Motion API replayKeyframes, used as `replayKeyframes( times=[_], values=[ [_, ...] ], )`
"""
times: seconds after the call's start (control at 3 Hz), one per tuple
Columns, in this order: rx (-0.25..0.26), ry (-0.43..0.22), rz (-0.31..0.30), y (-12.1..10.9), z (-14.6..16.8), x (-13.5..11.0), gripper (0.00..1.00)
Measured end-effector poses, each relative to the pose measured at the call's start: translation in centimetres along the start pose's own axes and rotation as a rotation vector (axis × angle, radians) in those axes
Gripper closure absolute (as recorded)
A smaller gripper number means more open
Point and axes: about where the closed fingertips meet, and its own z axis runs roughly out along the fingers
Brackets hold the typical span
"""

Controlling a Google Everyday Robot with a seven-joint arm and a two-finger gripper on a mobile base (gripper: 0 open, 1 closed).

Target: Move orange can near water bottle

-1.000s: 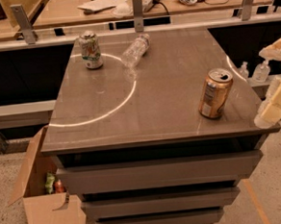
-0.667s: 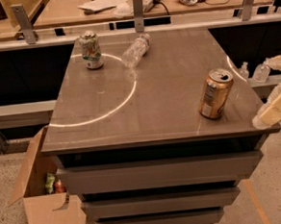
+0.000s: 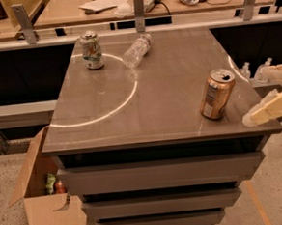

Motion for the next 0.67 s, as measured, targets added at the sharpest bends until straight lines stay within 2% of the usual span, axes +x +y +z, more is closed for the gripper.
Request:
replayKeyframes(
  times=[0.33,0.67],
  values=[
    [-0.052,-0.109,-0.014,0.3,2.1,-1.0,0.0],
    [-0.094,-0.182,-0.028,1.1,3.8,-2.3,0.0]
  ],
)
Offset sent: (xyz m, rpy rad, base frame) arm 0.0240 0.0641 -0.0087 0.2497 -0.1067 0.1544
